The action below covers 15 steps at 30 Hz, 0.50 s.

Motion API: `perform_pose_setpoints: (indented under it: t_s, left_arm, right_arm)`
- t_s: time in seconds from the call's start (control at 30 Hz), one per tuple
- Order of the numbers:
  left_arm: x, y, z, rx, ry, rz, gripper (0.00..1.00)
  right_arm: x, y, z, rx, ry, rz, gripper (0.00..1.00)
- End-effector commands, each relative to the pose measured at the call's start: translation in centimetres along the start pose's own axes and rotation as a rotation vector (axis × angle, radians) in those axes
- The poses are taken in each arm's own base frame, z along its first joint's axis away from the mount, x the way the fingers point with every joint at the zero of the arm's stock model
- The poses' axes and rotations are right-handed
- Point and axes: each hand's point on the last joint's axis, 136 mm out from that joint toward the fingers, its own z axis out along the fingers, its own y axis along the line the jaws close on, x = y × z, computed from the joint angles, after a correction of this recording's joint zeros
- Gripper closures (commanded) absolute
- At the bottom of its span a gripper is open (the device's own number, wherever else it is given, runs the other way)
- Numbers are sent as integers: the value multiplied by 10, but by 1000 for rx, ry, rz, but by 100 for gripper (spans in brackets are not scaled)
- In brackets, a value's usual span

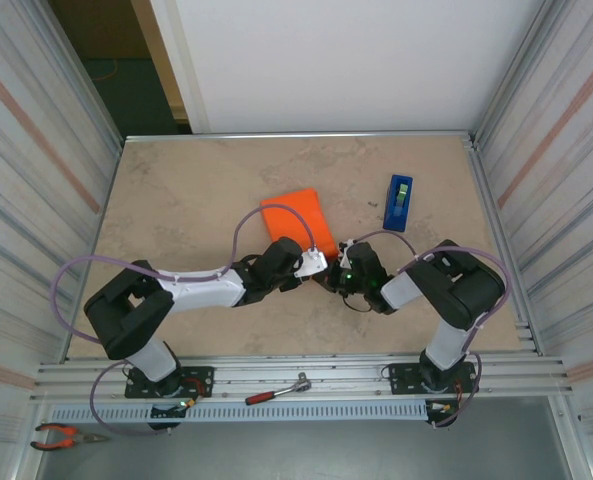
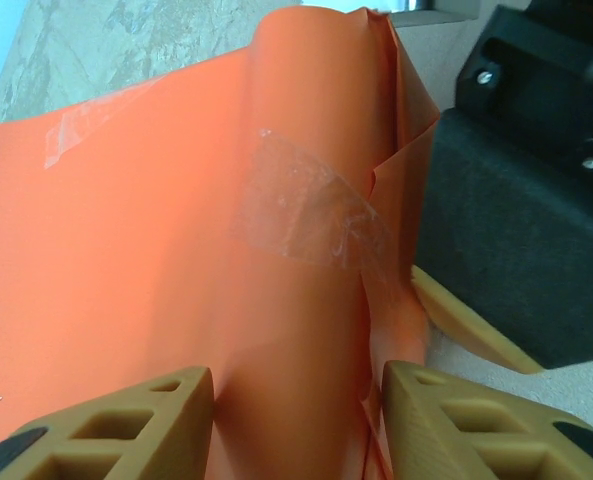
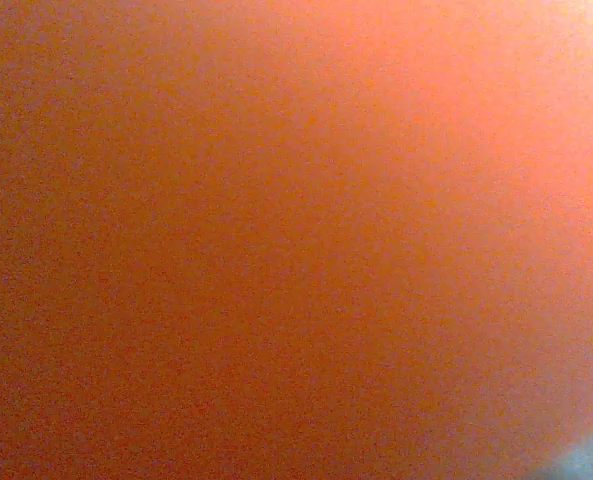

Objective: Wrap the gift box in paper

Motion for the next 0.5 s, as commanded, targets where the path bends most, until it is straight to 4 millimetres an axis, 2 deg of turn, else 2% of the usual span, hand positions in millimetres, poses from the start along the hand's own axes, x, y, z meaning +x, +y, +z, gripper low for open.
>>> perform_pose_setpoints:
  t_s: [0.0, 0.2, 0.37, 0.47]
  left_arm:
    - [2, -3, -5, 33, 8, -17, 53]
    - [-4, 1, -10, 46, -10, -44, 53]
    - [-13, 13, -23, 65, -49, -113, 53]
    - [-14, 18, -30, 68, -68, -140, 53]
  right_arm:
    - [-7, 11, 5, -42, -9, 1, 100]
    - [-4, 5, -6, -35, -11, 10, 100]
    - [2, -1, -22, -22, -5, 9, 100]
    - [3, 3, -30, -17, 2, -5, 100]
